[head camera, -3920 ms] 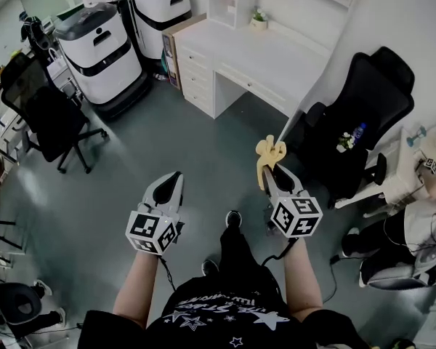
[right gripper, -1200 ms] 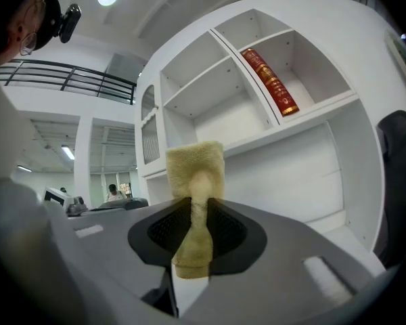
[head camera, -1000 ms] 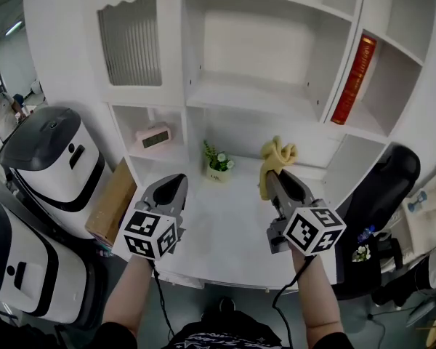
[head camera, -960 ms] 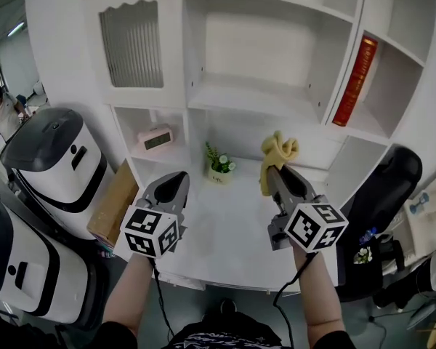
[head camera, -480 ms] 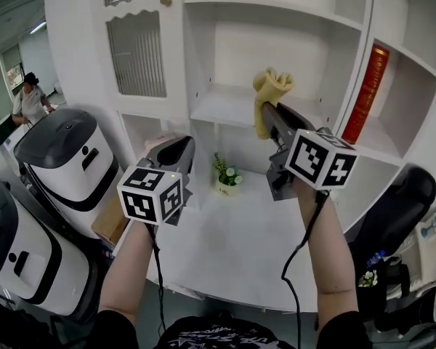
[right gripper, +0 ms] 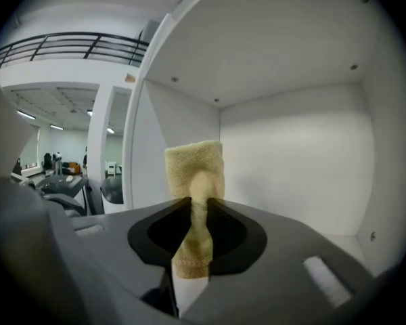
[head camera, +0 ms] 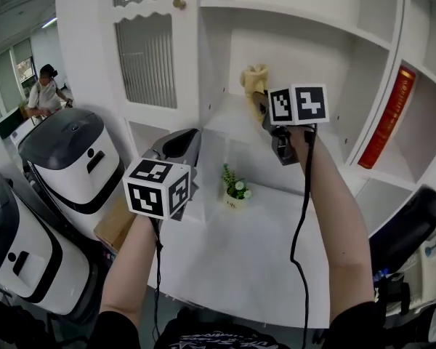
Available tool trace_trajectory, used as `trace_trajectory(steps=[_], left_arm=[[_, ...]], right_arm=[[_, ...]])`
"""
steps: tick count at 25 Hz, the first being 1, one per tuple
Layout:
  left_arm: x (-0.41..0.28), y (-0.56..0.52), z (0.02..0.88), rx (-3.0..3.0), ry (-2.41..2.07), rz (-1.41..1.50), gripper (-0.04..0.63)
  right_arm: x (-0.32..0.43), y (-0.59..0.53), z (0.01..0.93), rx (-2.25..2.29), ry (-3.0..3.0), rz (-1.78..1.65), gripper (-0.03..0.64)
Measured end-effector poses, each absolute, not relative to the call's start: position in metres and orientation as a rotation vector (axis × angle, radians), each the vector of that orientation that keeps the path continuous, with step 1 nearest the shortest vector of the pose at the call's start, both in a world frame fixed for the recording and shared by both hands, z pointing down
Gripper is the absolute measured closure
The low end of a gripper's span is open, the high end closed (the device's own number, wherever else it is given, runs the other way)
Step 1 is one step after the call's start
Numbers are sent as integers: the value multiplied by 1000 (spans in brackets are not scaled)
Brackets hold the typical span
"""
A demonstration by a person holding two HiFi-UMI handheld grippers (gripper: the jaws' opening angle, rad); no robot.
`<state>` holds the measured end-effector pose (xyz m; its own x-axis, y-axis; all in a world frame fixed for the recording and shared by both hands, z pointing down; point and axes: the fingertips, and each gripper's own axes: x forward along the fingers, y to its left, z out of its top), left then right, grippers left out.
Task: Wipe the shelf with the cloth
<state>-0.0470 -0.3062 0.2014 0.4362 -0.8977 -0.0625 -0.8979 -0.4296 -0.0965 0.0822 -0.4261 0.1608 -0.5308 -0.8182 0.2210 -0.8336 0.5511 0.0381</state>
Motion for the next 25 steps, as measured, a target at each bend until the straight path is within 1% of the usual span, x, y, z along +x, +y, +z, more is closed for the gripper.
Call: trace_trajectory(steps=[5, 9, 25], left_arm=[[-61, -323, 204, -2592, 1591, -7, 591], [-66, -333, 205, -2610, 1557, -24, 591], [-71, -361, 210, -2712, 1471, 57, 589]], right_arm=[[70, -484, 192, 1362, -2451, 205, 514], [62, -516, 201, 1371, -2380, 216, 514], [22, -576, 227, 1284, -2165, 114, 514]])
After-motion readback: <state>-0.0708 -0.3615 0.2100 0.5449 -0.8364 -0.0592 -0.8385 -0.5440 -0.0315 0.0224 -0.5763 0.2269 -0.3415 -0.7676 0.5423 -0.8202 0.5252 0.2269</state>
